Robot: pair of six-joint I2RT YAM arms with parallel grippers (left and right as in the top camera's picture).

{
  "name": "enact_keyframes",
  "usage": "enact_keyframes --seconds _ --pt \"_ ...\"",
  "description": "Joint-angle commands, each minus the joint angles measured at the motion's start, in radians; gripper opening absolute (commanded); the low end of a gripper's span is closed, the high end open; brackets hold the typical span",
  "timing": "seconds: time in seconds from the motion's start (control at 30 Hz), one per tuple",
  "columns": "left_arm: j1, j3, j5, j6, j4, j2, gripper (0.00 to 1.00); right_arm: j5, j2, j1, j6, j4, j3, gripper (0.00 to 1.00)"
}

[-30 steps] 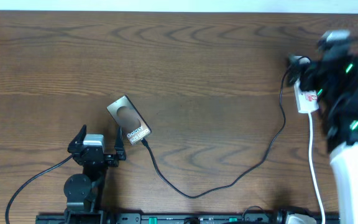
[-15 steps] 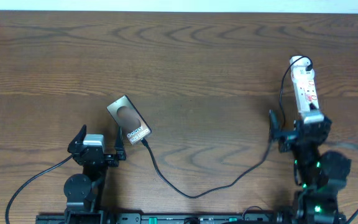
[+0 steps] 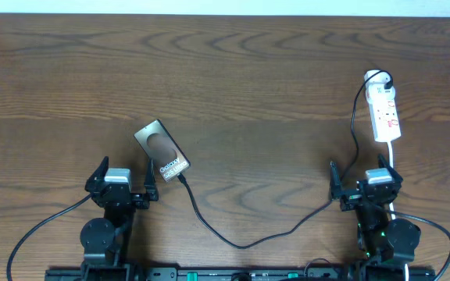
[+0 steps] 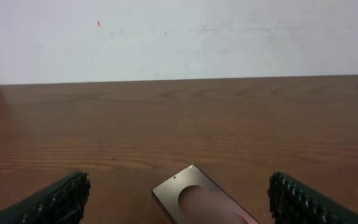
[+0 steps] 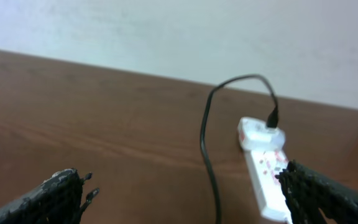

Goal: Plug charger to phone and switch on socket

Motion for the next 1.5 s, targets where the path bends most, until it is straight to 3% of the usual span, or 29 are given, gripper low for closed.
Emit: enact_keyframes --seconds 0.0,0.23,1.47 --pt "-0.002 -0.016 0.002 0.017 -0.035 -0.006 0.92 0.05 -0.048 0.021 0.011 -0.01 -0.001 0.99" --pt "-0.002 -0.016 0.002 0.017 -0.035 -0.006 0.92 0.106 -0.048 0.082 0.011 -0.016 -0.001 0.99" --pt "-0.002 -0.016 0.002 0.017 -0.035 -0.006 0.92 0.092 -0.048 0.081 0.011 -0.013 -0.001 0.99"
